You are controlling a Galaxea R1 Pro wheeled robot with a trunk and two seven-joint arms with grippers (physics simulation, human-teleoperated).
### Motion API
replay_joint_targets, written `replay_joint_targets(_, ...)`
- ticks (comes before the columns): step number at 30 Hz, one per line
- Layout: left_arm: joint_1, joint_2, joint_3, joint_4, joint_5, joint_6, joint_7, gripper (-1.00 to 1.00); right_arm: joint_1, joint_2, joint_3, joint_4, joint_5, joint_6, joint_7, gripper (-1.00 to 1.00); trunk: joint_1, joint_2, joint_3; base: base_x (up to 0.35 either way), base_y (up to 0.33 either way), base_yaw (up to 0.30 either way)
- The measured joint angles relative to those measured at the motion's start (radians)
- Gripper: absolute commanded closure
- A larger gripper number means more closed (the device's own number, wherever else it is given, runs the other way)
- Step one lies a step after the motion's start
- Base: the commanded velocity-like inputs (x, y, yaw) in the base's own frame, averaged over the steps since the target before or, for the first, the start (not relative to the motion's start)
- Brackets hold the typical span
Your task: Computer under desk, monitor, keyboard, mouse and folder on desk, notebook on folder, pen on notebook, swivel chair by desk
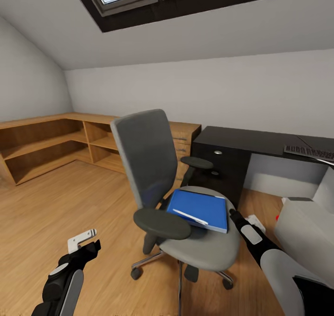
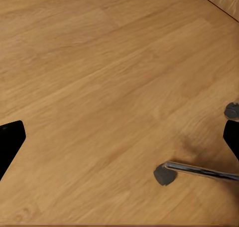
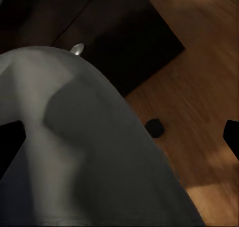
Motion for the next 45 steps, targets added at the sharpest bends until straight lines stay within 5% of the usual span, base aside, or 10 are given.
replay_joint_targets(15,0.000,0.000,0.000,0.000,0.000,0.002,0.000,-1.00,0.001,0.001,0.001,0.024,-0.004,-0.002,-0.002,-1.00,0.000,0.000,0.000,-0.265,0.000,0.001)
replay_joint_targets(45,0.000,0.000,-0.015,0.006,0.000,0.001,0.000,-1.00,0.000,0.006,0.000,0.008,0.002,-0.002,0.000,-1.00,0.000,0.000,0.000,-0.005,0.000,0.188)
